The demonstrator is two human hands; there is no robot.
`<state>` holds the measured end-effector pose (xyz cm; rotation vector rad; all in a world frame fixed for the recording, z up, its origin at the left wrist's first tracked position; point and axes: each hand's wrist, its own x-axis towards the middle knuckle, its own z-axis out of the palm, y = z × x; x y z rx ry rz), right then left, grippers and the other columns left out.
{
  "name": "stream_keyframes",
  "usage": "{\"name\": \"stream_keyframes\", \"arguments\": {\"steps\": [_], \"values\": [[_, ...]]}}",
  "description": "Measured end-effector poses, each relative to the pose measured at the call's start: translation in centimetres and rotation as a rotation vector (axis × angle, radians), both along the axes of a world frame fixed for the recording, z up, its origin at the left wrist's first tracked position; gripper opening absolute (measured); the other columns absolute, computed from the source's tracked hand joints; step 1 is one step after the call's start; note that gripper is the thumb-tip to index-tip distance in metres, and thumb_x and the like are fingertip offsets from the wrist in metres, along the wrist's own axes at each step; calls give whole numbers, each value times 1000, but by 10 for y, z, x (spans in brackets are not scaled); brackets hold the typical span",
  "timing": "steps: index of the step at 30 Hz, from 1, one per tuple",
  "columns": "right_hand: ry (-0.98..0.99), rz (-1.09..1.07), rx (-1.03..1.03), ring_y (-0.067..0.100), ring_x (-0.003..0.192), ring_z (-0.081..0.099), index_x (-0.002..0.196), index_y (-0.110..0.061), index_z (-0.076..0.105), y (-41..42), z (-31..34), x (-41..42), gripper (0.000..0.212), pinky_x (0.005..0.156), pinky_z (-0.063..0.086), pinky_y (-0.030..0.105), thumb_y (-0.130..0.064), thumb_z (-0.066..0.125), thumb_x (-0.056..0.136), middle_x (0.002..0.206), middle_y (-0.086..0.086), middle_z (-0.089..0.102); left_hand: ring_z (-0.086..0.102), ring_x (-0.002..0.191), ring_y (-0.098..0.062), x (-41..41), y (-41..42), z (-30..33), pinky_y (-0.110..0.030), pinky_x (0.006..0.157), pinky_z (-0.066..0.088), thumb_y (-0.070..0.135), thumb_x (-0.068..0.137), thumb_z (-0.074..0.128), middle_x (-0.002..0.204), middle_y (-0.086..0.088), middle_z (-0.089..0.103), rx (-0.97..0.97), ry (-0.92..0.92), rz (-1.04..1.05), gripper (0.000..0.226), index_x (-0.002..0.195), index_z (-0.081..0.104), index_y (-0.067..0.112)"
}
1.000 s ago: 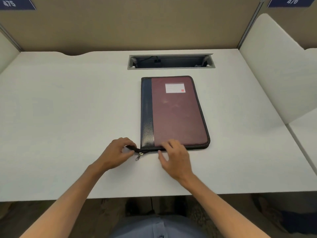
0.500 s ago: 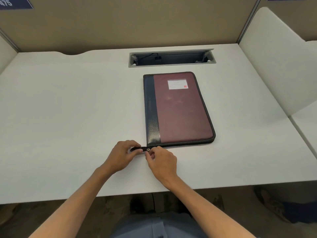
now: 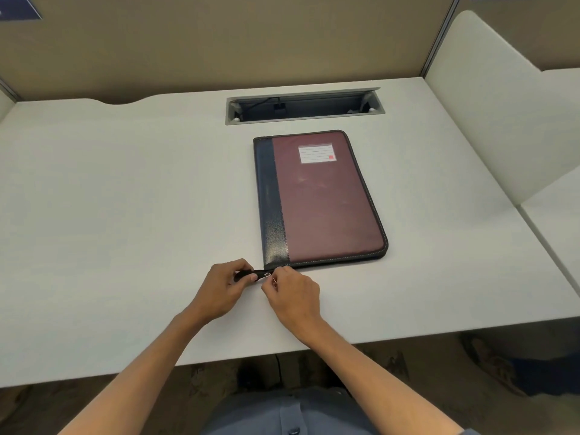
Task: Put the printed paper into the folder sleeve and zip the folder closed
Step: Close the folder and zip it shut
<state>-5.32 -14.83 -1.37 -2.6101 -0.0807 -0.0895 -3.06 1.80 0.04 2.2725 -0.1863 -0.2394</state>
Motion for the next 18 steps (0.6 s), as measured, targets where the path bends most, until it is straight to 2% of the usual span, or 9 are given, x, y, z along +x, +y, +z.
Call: {"name": "stream_keyframes", "arguments": {"steps": [3,6,11,15,18], "values": [[-82,43,-87,14,48,41,72,-18,54,-5,2,-1,24,43,22,25,-30,55,93,64,-3,55,59,71,-20,2,0,-1,-40,74,50,19,91,65,72,5,67,31,3,26,11,79,66,19],[-163,35,-179,14,41,47,64,-18,55,-21,5,1,26,38,25,22,-25,67,85,56,-4,52,55,65,-19,2,-1,-4,-40,76,52,20,90,65,68,5,65,65,-4,64,15,76,62,22],[-219,17,-211,13,38,42,59,-17,54,-59,2,10,29,37,25,19,-21,71,82,53,-4,49,48,56,-9,1,-2,-6,-30,62,42,23,88,65,61,8,60,83,4,120,20,71,56,27],[-236,-13,-208,11,38,36,59,-15,57,-89,-2,11,26,38,24,17,-17,73,80,53,-3,49,48,57,-8,1,-4,-4,-33,67,47,21,88,66,61,13,59,115,-7,132,22,70,56,27],[-253,-44,-208,8,41,30,59,-14,59,-115,-3,14,25,40,23,16,-15,74,78,52,-3,50,50,58,-7,2,-5,-3,-32,60,44,21,88,66,64,18,59,145,-17,132,25,68,53,30]]}}
